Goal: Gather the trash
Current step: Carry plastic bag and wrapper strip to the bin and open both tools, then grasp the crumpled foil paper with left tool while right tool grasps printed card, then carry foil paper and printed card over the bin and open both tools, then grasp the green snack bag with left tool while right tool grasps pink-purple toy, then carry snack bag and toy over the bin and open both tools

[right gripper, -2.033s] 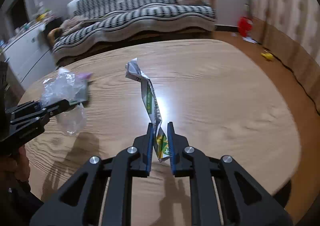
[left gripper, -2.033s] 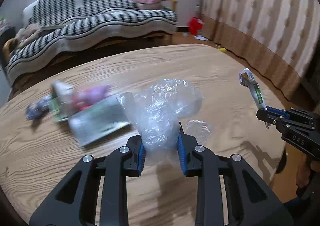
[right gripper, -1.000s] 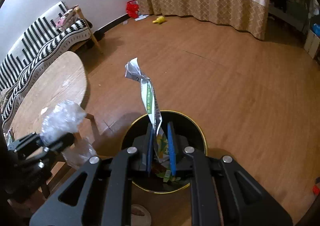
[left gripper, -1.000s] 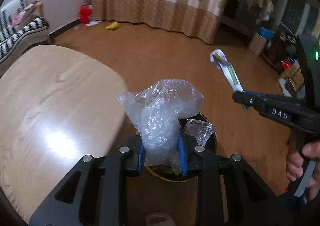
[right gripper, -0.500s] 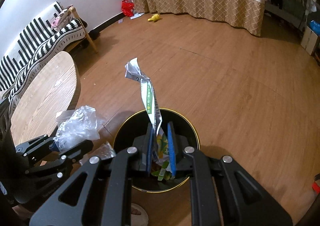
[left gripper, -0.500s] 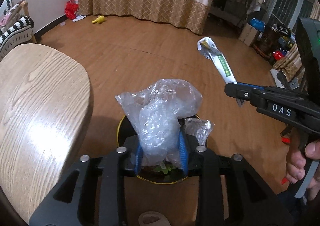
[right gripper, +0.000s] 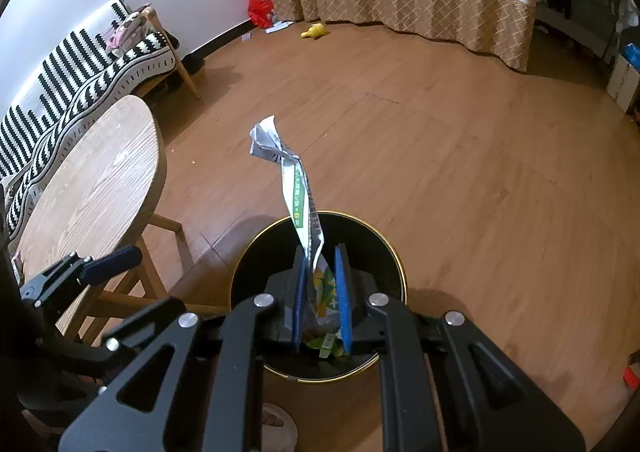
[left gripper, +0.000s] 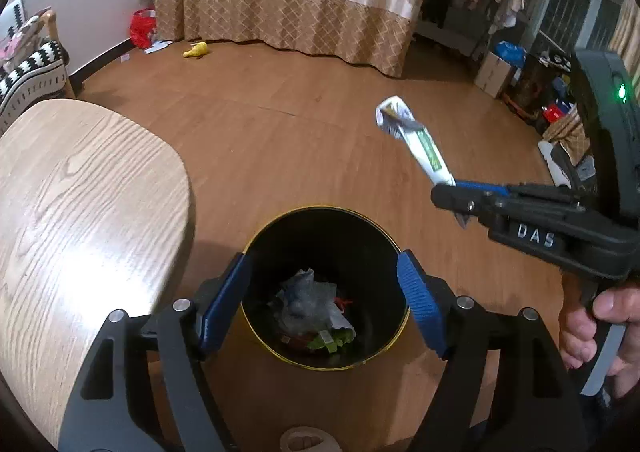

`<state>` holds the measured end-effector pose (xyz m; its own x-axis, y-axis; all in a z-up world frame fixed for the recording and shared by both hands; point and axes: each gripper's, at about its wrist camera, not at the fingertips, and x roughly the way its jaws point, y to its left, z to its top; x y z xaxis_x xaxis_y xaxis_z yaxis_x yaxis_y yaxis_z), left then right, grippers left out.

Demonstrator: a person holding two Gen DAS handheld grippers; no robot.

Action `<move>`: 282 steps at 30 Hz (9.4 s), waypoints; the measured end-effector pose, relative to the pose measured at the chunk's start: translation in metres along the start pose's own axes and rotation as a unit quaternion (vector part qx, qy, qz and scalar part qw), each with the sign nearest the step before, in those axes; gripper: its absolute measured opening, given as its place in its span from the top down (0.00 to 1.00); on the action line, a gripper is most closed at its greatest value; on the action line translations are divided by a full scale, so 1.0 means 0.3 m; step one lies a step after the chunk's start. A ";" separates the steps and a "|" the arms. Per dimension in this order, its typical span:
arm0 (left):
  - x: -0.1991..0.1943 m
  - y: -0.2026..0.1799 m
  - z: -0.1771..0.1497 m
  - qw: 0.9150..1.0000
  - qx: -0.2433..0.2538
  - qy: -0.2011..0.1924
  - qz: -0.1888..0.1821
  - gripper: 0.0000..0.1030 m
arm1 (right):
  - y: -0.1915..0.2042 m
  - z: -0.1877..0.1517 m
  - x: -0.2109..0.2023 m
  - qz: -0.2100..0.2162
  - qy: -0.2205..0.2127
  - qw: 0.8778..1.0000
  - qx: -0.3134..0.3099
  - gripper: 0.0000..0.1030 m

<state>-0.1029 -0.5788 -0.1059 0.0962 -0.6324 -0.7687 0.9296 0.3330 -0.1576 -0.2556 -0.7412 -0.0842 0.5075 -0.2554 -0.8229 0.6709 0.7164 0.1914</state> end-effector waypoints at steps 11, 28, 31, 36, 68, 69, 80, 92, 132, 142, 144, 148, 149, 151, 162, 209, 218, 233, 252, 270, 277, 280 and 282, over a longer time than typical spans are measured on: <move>-0.095 0.046 0.004 0.999 -0.018 -0.026 0.018 0.15 | 0.017 0.013 -0.018 0.012 -0.020 1.000 0.011 0.31; -0.725 0.701 -0.275 0.943 -0.202 -0.094 0.247 0.06 | 0.693 0.009 -0.001 0.091 -0.021 0.989 -0.118 0.20; -0.871 0.854 -0.395 0.919 -0.251 -0.100 0.287 0.06 | 0.919 -0.033 -0.008 0.119 -0.016 0.979 -0.166 0.20; -1.091 1.066 -0.607 0.878 -0.323 -0.110 0.335 0.06 | 1.254 -0.130 -0.004 0.159 0.002 0.960 -0.232 0.20; -1.200 1.768 -0.947 0.926 -0.226 -0.010 0.303 0.43 | 2.063 -0.452 0.170 0.263 0.077 0.857 -0.436 0.20; -1.202 1.757 -0.946 0.924 -0.227 -0.012 0.306 0.66 | 2.066 -0.452 0.176 0.268 0.079 0.855 -0.436 0.20; -1.249 1.516 -1.061 0.917 -0.249 -0.018 0.311 0.75 | 2.230 -0.390 0.259 0.332 0.108 0.840 -0.415 0.16; -1.311 1.331 -1.119 0.901 -0.293 -0.035 0.317 0.75 | 2.201 -0.408 0.232 0.414 0.180 0.816 -0.362 0.80; -0.182 0.055 -0.062 0.998 -0.057 -0.009 0.039 0.75 | 0.116 -0.055 -0.109 0.002 -0.030 1.000 -0.002 0.89; 0.037 0.051 -0.009 0.998 -0.056 0.031 0.022 0.75 | 0.007 -0.059 -0.013 0.000 0.011 1.000 0.024 0.89; 0.055 0.054 -0.002 0.998 -0.051 0.034 0.021 0.75 | 0.019 -0.058 0.003 -0.004 0.016 1.000 0.020 0.89; 0.083 0.058 0.008 0.998 -0.047 0.039 0.016 0.75 | 0.023 -0.041 0.023 -0.006 0.020 0.999 0.026 0.89; 0.086 0.053 0.009 0.998 -0.048 0.040 0.013 0.75 | 0.020 -0.040 0.022 -0.006 0.019 0.999 0.028 0.89; 0.103 0.039 0.006 0.998 -0.051 0.044 0.003 0.67 | 0.024 -0.034 0.019 -0.008 0.017 0.999 0.030 0.89; 0.071 0.006 0.027 0.998 -0.058 0.026 -0.029 0.17 | 0.022 -0.036 0.014 -0.006 0.017 0.998 0.053 0.50; -1.199 1.586 -0.910 0.838 -0.428 -0.087 0.327 0.07 | 1.969 -0.381 0.138 0.185 0.053 0.916 -0.353 0.18; -1.125 1.679 -0.841 0.850 -0.415 -0.089 0.311 0.07 | 2.088 -0.396 0.207 0.195 0.070 0.907 -0.367 0.18; -1.125 1.673 -0.825 0.861 -0.380 -0.099 0.325 0.29 | 2.149 -0.365 0.263 0.208 0.070 0.909 -0.354 0.18; -1.375 1.553 -1.057 0.824 -0.420 -0.093 0.369 0.29 | 2.493 -0.404 0.330 0.193 0.041 0.906 -0.374 0.43; -1.040 1.064 -0.571 0.920 -0.253 -0.077 0.290 0.29 | 1.559 -0.143 -0.009 0.120 -0.020 0.950 -0.289 0.43; -0.790 0.720 -0.313 0.959 -0.174 -0.084 0.210 0.29 | 0.989 -0.042 -0.095 0.069 -0.040 0.976 -0.200 0.42; -0.651 0.547 -0.207 0.974 -0.136 -0.078 0.165 0.29 | 0.720 -0.004 -0.114 0.043 -0.046 0.987 -0.151 0.42; -0.554 0.431 -0.151 0.982 -0.113 -0.072 0.134 0.29 | 0.556 0.015 -0.114 0.029 -0.043 0.992 -0.117 0.42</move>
<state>-0.0148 -0.3990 -0.0265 0.3903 -0.5876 -0.7088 0.7636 0.6367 -0.1073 -0.1587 -0.6159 -0.0218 0.5923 -0.2576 -0.7634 0.5013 0.8596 0.0988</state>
